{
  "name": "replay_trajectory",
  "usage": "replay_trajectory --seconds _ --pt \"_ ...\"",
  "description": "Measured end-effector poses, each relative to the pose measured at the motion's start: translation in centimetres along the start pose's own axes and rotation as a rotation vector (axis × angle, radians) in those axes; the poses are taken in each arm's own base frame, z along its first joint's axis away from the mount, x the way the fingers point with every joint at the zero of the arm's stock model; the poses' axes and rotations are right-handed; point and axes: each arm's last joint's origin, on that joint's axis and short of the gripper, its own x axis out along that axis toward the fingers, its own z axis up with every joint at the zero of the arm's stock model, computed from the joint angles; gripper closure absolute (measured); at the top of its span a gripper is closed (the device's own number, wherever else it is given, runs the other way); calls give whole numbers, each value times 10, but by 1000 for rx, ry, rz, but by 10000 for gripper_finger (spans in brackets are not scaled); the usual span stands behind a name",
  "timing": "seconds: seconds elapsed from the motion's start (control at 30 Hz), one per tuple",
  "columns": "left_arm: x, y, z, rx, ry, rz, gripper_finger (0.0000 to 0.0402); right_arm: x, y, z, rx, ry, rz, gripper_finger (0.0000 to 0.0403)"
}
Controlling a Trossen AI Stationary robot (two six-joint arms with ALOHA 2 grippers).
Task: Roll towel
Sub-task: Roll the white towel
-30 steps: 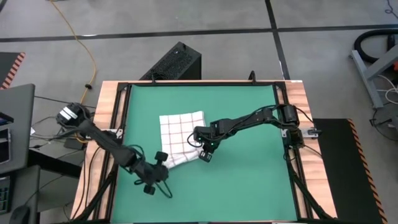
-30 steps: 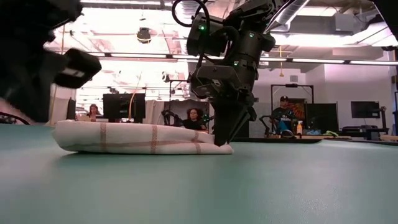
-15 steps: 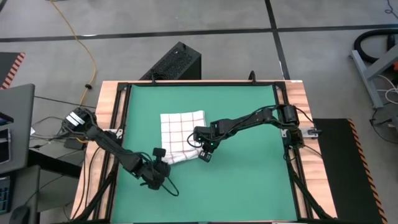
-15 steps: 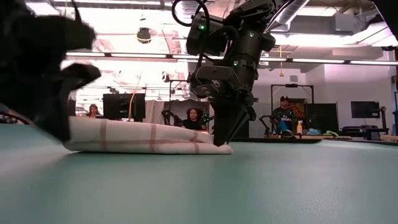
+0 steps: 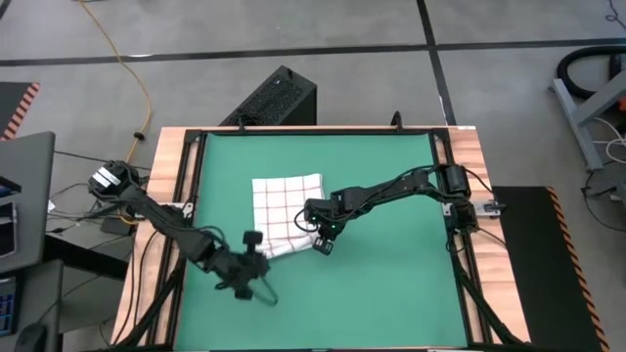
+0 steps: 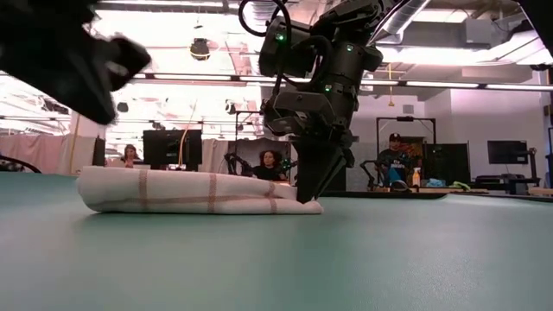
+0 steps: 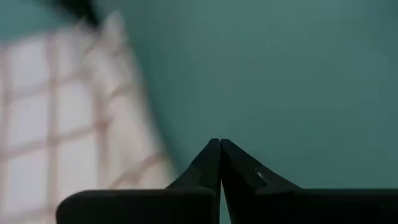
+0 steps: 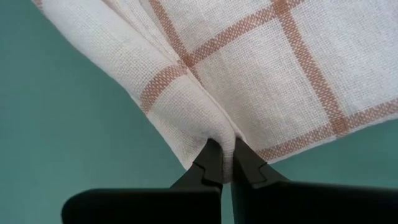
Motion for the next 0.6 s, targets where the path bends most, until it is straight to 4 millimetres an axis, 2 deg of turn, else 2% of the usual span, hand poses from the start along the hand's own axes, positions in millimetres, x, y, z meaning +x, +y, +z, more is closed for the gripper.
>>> replay_trajectory --seconds 0.1,0.3,0.47,0.6 --pt "1 -8 -6 45 15 10 401 0 0 0 -1 -2 1 386" --pt "21 -10 -23 96 116 38 401 0 0 2 -17 -27 -1 386" --pt "33 -4 -33 92 200 117 401 0 0 3 -18 -30 2 386" --pt "32 6 -38 70 258 195 401 0 1 3 -26 -29 4 386"
